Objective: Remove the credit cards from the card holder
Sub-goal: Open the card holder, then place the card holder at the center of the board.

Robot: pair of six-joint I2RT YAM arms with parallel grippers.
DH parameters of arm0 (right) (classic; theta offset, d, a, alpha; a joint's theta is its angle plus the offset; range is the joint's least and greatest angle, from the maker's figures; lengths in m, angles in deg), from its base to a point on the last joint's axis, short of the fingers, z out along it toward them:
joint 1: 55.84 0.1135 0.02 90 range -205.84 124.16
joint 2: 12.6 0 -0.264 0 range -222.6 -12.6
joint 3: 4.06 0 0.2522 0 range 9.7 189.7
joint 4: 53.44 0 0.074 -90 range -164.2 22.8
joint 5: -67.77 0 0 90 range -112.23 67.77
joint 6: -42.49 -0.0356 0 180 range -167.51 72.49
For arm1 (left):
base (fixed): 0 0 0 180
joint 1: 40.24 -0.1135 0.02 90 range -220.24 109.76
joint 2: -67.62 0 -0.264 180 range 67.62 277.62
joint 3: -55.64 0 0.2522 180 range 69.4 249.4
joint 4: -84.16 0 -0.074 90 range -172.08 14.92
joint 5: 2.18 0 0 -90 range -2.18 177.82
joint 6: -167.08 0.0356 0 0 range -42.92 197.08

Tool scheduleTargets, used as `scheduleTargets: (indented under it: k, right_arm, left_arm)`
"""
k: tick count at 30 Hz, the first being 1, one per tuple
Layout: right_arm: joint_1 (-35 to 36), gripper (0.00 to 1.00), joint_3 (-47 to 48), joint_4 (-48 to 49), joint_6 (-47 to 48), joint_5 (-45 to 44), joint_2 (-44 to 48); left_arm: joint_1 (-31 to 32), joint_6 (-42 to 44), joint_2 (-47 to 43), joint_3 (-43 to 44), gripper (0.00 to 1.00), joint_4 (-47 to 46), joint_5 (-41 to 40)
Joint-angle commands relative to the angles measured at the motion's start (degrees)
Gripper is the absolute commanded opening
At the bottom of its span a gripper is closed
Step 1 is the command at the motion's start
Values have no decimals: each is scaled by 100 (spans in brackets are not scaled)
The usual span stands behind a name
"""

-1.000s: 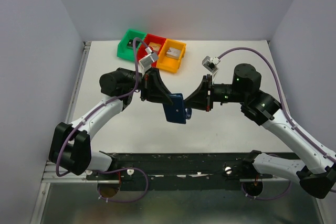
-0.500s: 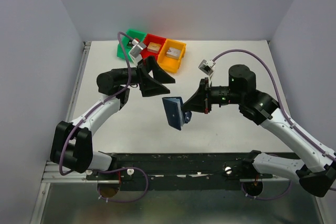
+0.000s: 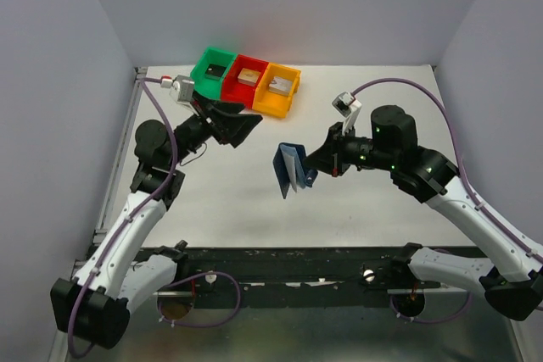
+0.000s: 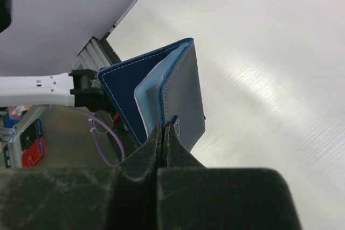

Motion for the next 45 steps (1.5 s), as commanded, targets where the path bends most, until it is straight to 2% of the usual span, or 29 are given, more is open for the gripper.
scheduleTargets:
  k: [1, 3, 6, 10, 11, 15, 18, 22, 27, 33, 37, 45]
  right_arm:
    - [5, 0, 189, 112, -155, -295, 57]
    - [5, 0, 223, 166, -225, -207, 22]
    - [-12, 0, 206, 210, -305, -172, 22]
    - [-30, 0, 153, 297, -392, -57, 48]
    - [-38, 0, 118, 350, -419, 21, 48]
    - [-126, 0, -48, 648, -612, 390, 101]
    - [-267, 0, -207, 1035, -823, 742, 197]
    - [-407, 0, -269, 1396, -1051, 1234, 259]
    - [-557, 0, -216, 1783, -1350, 1849, 321]
    - [-680, 0, 12, 1941, -1587, 2271, 321]
    - [-689, 0, 4, 2231, -1816, 2491, 312]
    - [-698, 0, -23, 2565, -2045, 2694, 242]
  left_arm:
    - [96, 1225, -690, -398, 99, 1574, -1584]
    - [96, 865, -866, -899, 99, 845, -1488]
    - [78, 224, -972, -1356, 99, 535, -1426]
    - [34, -401, -1000, -2323, 99, -1623, -654]
    - [34, -559, -929, -2403, 99, -1846, -513]
    - [17, -526, -832, -2316, 99, -1628, -187]
    - [26, -674, -832, -2474, 99, -2066, -107]
    - [17, -964, -701, -2807, 99, -2988, 7]
    - [-27, -1535, -428, -3089, 99, -4630, 261]
    - [-343, -2519, 195, -2958, 99, -6284, 657]
    - [-414, -2890, 556, -2624, 99, -6436, 982]
    - [-405, -2855, 346, -2299, 99, -6436, 1132]
